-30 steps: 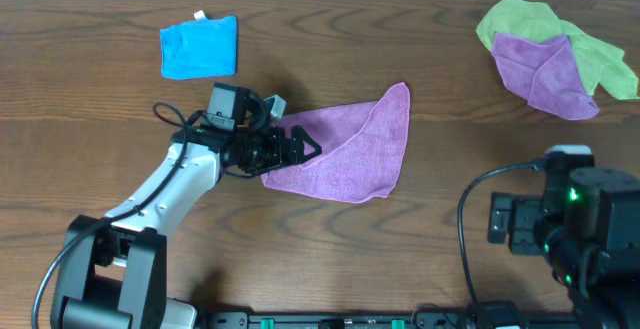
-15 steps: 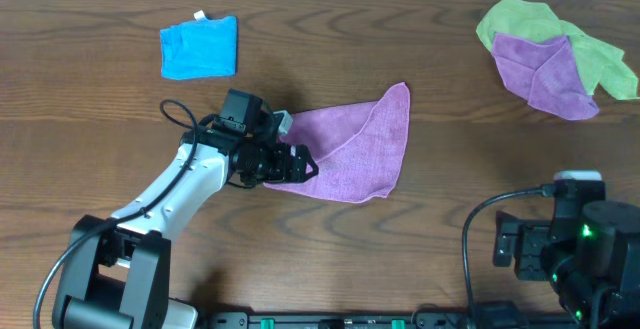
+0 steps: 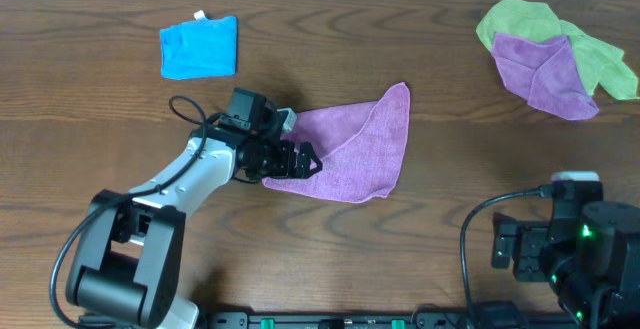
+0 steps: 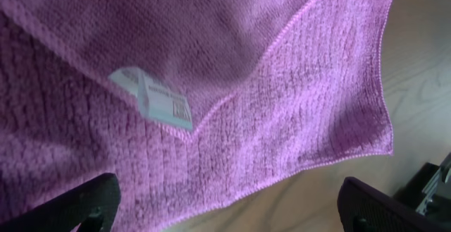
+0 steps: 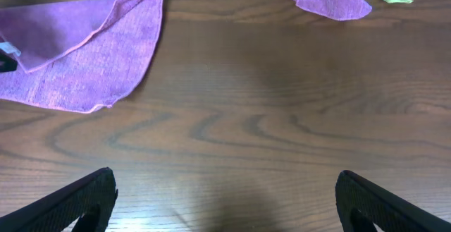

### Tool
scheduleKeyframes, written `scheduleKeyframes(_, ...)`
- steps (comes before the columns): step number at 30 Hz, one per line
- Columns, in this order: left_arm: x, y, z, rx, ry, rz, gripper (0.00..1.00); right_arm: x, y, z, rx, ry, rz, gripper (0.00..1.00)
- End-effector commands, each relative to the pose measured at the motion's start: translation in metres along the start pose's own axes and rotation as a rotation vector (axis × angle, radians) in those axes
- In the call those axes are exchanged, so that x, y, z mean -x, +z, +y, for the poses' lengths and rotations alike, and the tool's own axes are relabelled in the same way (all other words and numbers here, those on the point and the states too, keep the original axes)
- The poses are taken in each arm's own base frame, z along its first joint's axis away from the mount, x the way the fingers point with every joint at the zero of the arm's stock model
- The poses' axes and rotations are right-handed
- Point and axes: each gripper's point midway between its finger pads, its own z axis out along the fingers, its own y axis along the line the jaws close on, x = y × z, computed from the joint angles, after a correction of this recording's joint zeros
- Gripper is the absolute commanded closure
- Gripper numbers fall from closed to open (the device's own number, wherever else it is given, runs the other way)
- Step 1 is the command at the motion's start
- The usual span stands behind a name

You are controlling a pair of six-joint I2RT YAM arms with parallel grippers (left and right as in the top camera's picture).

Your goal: Fold the cloth

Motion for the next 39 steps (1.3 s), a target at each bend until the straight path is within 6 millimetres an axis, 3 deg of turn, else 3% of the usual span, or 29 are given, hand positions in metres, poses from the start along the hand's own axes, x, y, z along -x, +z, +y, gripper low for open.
scheduleKeyframes(1,-0.001,0.006,0.002,-0.005,-0.002,0.013,0.01,0.002,-0.003,-0.001,-0.002,0.003,-0.01,0.01)
scheduleKeyframes(8,0.001,0.017,0.0,-0.013,-0.005,0.011,0.01,0.002,-0.003,-0.001,-0.001,0.003,-0.01,0.01)
scheduleKeyframes(16,0.006,0.026,-0.024,-0.083,0.009,-0.007,0.03,0.001,-0.003,0.0,0.002,0.002,-0.005,0.01)
scheduleKeyframes(39,-0.001,0.03,-0.009,0.016,0.007,0.008,0.0,0.001,0.003,0.0,0.001,0.001,-0.002,0.01)
